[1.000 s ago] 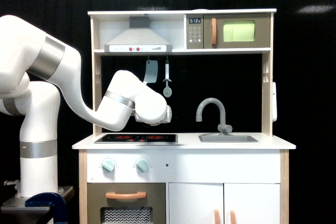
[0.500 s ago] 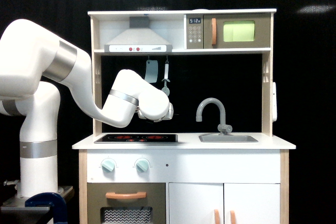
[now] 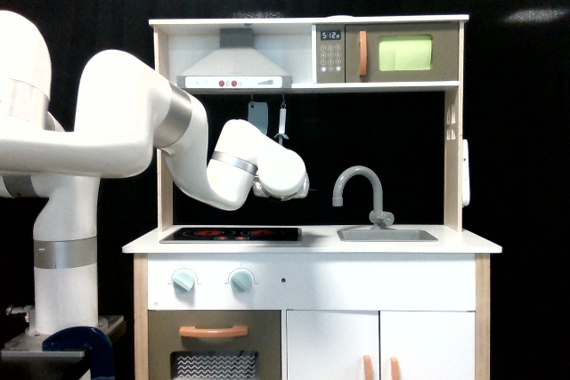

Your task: Turn on the faucet

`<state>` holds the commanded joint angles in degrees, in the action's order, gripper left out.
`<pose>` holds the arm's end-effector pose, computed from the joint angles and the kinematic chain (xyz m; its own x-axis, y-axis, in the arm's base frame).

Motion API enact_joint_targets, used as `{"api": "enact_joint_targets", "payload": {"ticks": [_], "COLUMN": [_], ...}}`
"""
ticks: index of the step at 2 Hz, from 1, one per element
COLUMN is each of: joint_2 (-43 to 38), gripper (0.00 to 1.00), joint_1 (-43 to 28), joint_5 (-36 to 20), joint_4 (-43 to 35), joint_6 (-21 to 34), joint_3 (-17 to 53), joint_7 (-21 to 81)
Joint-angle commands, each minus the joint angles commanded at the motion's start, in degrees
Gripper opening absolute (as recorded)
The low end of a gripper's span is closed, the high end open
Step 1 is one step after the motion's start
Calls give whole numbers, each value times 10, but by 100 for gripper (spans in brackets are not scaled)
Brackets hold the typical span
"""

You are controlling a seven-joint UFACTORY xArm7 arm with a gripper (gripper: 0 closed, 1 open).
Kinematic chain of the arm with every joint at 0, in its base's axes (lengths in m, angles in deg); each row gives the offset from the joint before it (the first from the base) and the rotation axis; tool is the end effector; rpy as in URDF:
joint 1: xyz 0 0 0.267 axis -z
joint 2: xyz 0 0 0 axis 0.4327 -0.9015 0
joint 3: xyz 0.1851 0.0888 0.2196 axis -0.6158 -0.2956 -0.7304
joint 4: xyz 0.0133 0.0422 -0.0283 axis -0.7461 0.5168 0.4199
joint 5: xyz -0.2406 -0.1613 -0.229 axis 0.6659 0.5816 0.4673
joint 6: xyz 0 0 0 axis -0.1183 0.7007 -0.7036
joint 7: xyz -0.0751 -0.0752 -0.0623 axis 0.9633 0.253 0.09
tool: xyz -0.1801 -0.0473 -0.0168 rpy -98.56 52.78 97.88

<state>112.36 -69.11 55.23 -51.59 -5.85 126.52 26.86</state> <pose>0.3589 0.2845 0.2118 0.0285 0.1538 0.9877 0.9992 0.0236 -0.0325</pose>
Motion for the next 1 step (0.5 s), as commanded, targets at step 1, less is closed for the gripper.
{"api": "enact_joint_targets", "payload": {"ticks": [1], "joint_2": [32], "gripper": [100], "joint_1": [-102], "joint_5": [13], "joint_4": [-25], "joint_6": [-81], "joint_3": [10], "joint_7": [-17]}}
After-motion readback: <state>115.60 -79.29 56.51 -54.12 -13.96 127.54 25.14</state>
